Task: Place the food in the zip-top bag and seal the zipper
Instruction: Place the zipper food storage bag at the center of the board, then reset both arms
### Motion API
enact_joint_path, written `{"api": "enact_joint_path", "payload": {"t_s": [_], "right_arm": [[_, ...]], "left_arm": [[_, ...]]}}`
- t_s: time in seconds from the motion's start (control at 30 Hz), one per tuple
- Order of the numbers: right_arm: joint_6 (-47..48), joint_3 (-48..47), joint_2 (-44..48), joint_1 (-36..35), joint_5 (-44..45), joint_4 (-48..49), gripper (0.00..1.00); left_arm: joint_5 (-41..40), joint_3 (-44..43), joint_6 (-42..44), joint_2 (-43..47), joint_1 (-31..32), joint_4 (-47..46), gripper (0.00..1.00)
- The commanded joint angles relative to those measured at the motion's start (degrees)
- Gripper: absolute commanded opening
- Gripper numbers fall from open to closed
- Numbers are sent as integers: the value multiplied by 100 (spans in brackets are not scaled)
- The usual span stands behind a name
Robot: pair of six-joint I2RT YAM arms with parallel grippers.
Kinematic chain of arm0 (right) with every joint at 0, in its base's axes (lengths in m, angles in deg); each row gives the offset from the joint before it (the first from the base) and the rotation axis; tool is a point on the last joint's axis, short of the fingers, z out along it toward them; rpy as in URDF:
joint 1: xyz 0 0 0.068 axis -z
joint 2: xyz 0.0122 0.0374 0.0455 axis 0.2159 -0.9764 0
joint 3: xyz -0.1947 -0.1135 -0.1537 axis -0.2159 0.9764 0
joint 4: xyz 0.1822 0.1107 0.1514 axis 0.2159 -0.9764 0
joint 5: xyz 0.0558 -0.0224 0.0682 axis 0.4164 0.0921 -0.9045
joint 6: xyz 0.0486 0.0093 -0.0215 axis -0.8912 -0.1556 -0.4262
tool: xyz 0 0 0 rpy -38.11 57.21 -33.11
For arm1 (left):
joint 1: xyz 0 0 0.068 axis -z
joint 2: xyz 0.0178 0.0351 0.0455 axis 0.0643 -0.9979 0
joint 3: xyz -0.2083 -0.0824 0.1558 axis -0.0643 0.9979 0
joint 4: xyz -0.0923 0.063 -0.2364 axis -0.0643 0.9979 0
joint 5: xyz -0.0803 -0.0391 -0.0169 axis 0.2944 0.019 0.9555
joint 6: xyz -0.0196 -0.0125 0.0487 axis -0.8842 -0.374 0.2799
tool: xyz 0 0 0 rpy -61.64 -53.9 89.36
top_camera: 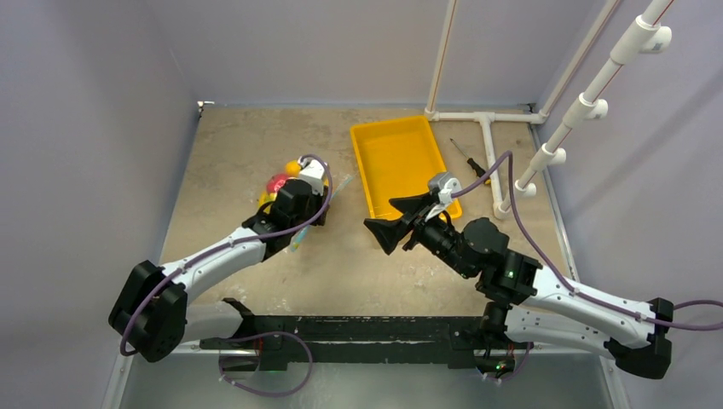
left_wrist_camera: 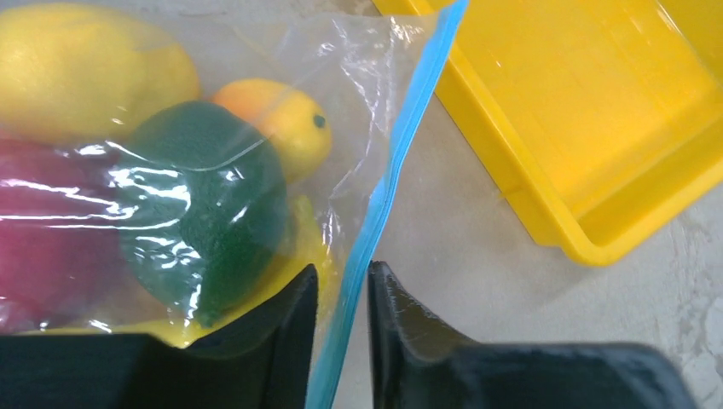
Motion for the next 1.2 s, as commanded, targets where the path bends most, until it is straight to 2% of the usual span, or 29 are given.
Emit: {"api": "enact_joint_path", "payload": {"t_s": [0.0,0.2,0.33,0.43,0.6,0.83,1.03,1.17], "right_arm": [[-455,13,-148,-22,275,117,82],[-951,242,-265,-22,652,279,88],[-1391,352,-295,-24,1055,287,90],[-1658,398,-321,-23,1325,252,91],[-2336,330,-393,-22,1991,-173,92],[-2672,355,-425,-22,2356,-395,95],[-2608,383,-631,46,2409,-278,99],[-2255,215,-993,751,1842,-171,99]], "left_arm": [[46,171,-576,239,291,-347,31],[114,178,-767,512,808,-26,58],[47,225,-995,852,1146,274,73],[48,258,-1184,1043,1381,394,79],[-361,56,-1318,1254,1824,931,86],[-1259,-684,-1449,1523,1874,2268,95],[-2123,-1415,-1337,1674,1874,3249,99],[-2605,-1762,-1207,1720,1874,3630,99]]}}
